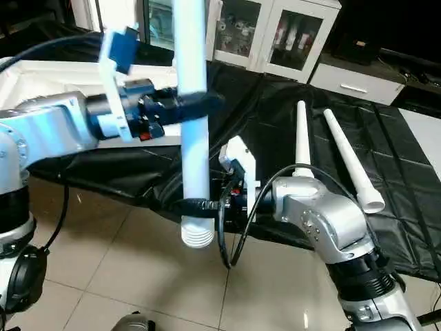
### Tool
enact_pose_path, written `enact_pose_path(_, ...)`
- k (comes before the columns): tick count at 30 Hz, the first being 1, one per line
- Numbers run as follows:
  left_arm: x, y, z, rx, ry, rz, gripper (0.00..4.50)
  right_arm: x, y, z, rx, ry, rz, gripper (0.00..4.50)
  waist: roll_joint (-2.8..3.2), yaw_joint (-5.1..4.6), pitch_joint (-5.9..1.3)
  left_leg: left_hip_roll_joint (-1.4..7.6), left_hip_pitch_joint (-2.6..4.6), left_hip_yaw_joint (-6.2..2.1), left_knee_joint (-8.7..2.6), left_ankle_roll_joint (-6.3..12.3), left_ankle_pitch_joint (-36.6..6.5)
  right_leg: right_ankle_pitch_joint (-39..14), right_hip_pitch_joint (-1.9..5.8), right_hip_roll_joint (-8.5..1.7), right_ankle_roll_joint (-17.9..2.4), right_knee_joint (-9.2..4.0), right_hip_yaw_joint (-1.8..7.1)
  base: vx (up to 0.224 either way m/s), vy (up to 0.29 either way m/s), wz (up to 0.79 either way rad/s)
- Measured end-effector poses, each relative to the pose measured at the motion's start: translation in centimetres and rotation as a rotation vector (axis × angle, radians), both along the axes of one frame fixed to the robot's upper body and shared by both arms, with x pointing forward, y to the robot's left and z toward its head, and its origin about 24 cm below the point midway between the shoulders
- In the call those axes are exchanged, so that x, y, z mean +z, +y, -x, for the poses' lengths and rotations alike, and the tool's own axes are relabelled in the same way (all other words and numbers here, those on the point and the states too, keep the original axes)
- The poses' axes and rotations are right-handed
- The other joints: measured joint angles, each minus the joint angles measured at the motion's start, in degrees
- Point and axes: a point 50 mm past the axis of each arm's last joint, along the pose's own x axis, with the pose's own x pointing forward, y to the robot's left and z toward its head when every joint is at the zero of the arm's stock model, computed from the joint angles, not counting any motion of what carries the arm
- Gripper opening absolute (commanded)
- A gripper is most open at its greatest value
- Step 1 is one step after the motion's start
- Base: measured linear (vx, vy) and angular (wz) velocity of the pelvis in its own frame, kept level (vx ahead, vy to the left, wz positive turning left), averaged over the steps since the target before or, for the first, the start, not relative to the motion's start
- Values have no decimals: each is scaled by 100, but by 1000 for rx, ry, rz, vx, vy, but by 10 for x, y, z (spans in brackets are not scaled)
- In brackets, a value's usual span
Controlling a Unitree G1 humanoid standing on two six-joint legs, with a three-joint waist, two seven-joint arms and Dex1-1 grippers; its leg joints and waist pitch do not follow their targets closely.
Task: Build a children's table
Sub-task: Pick table leg
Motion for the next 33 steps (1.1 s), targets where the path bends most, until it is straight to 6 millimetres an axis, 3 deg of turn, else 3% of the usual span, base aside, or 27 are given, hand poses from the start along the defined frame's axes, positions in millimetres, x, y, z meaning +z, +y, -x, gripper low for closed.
enact_pose_path(3, 2, 3, 0, -4, -7, 7, 327, 5, -6, -2, -30, -14, -21, 186, 1, 3, 0, 0, 0, 0, 0, 0, 0, 0, 0, 0, 0, 0, 0, 0, 0, 0)
enact_pose_path(11, 2, 5, 1, 9, -21, 24, 375, 19, -24, -12, -180, -76, -60, 186, 30, 4, -6, 0, 1, 0, 1, 0, 0, 3, 0, 0, -5, 2, 0, 0, 0, 0)
enact_pose_path(16, -31, 25, 0, 292, -48, -117, 384, 34, -62, -30, -615, -226, 3, 186, 122, -3, -28, 2, 3, 2, -5, -1, 0, 3, -1, 1, -3, 0, 1, 0, 0, 0)
enact_pose_path(20, -58, 44, -5, 605, -76, -209, 384, 28, -83, -23, -883, -259, 15, 186, 205, -28, -43, 3, 4, 3, -4, 0, 0, -1, 1, 2, 4, -2, 2, 0, 0, 0)
enact_pose_path(23, -70, 70, -7, 933, -177, -304, 384, 25, -92, -17, -1085, -295, 21, 186, 318, -141, -40, -1, 4, 4, -6, 1, -1, 0, 0, 2, 21, -12, 7, 0, 0, 0)
enact_pose_path(26, -80, 76, -1, 1011, -165, -280, 384, 25, -104, -12, -1187, -385, 101, 186, 360, -175, -40, -2, 7, 4, -8, 1, -1, -11, -1, 2, 42, -9, 10, 0, 0, 0)
enact_pose_path(29, -88, 75, 8, 1040, -190, -232, 384, 17, -94, -2, -1214, -425, 156, 186, 341, -212, -51, -2, 21, 5, -36, 1, -1, -16, -1, 4, 46, -16, 9, 0, 0, 0)
enact_pose_path(33, -102, 76, 14, 1074, -243, -224, 384, -26, -65, 12, -1144, -267, 168, 186, 341, -320, -40, -1, 64, 4, -48, 8, -8, -26, 23, 10, 53, -35, 6, 0, 0, 0)
